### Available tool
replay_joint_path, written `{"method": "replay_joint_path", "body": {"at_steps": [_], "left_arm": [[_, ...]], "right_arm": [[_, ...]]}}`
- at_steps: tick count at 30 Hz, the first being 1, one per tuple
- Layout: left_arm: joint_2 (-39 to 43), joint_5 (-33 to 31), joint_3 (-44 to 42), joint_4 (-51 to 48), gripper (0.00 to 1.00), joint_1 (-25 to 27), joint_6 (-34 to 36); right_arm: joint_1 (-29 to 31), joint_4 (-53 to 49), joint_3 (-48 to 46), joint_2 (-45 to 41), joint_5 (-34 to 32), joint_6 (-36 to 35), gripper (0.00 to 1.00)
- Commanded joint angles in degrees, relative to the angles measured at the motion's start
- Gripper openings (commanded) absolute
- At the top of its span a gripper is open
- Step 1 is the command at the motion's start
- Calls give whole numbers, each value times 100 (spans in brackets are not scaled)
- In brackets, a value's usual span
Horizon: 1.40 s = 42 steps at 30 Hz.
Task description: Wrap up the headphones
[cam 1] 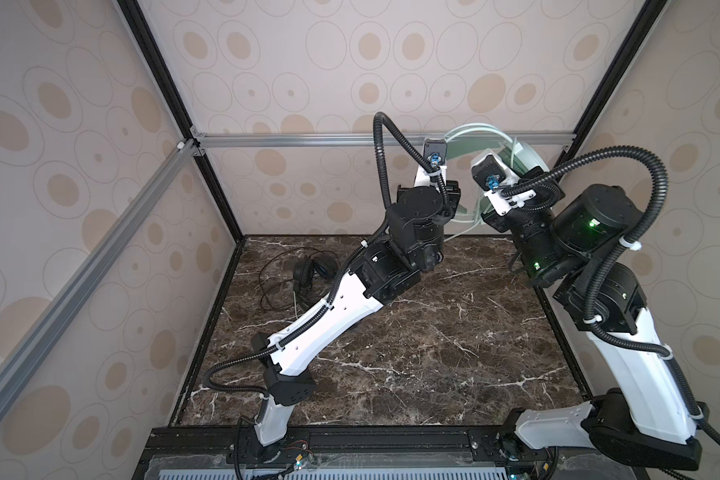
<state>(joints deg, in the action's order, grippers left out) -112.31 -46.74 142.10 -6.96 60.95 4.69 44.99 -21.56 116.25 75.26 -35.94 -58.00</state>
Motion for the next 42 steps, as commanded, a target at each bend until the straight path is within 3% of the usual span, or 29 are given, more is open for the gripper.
{"method": "replay_joint_path", "body": {"at_steps": [1,5,9,13,23,33,38,42], "left_arm": [[198,-202,14,170,0,49,-95],[596,-490,-656,296,0,-8,19],[1112,-617,-1458,190,0,-155,-260],[1616,-739,-2251,205,0,-314,-440],[2258,-1396,-3405,829,0,-359,234],[2391,-1763,-3879,1657,0,-358,1242],[2392,-1830,-4016,1880,0,-355,1591],[2286,-1697,-3745,1249,0,-354,1460]], "right_arm": [[6,249,71,-176,-103,8,7],[8,-246,-239,-283,-143,861,6],[3,-583,-950,-617,66,2095,10],[7,-746,-1535,-865,313,2884,13],[1,-1084,-1926,-961,356,3128,13],[9,-1758,-2703,-1358,626,4554,12],[7,-2050,-2695,-1362,684,4529,11],[7,-2070,-2644,-1324,405,4113,10]]}}
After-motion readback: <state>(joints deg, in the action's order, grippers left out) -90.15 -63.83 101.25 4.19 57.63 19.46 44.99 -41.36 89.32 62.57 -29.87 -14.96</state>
